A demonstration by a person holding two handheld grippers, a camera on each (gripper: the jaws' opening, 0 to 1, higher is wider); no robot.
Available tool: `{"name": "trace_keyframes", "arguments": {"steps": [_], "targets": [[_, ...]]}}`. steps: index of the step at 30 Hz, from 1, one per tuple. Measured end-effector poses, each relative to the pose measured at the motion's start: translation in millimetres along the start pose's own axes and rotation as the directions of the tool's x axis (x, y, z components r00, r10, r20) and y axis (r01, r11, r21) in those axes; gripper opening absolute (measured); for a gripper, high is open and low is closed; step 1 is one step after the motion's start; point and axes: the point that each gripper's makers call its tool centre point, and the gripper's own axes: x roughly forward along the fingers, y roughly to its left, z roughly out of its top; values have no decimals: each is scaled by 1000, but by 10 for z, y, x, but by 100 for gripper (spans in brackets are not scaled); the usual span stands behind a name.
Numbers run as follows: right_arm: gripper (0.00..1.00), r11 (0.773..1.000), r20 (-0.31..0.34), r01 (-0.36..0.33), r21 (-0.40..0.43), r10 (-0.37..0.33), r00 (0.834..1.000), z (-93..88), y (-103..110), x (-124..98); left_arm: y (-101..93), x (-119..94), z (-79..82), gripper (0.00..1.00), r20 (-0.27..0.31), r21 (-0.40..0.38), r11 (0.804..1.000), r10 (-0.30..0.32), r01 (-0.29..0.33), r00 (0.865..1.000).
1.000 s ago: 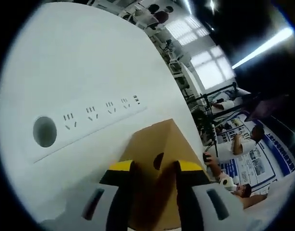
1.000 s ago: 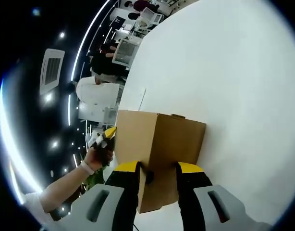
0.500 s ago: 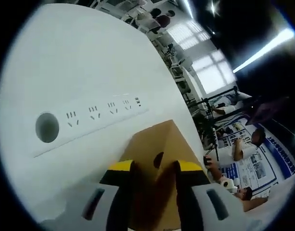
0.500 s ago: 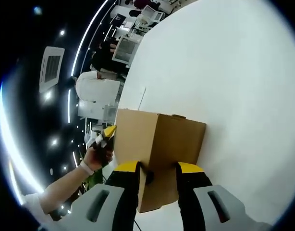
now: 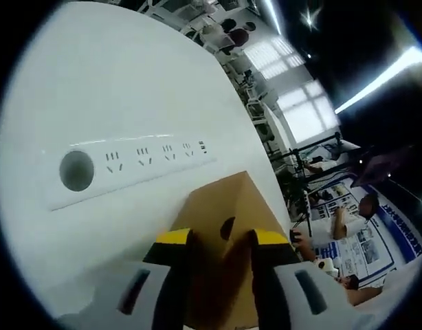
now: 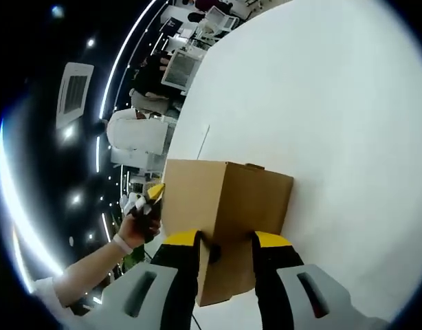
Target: Operate the shoe box by opening the lid, removing the specified soft item, and placing it in the target area until the item is outside and the box remains undamaged.
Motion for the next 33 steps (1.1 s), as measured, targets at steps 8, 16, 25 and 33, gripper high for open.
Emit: {"name": "trace_keyframes", "arguments": {"steps": [8,16,25,33], "targets": [[29,1000,3,5,-13,-5,1000,10,0,-1,-10,-20,-28,33,25,-10,1000,8,-8,1000],[29,999,10,9,-35,-8,1000,44,-5,2,2,-58,-51,33,43,-23,1000,21,-21,999],[29,998,-8,8,-54,-9,1000,79,4,17,8,-118,-109,33,54,-41,999,35,-33,998],[29,998,-27,5,-68,-7,1000,111,1,25,24,-164,-128,33,68,-57,998,40,-36,997]]}}
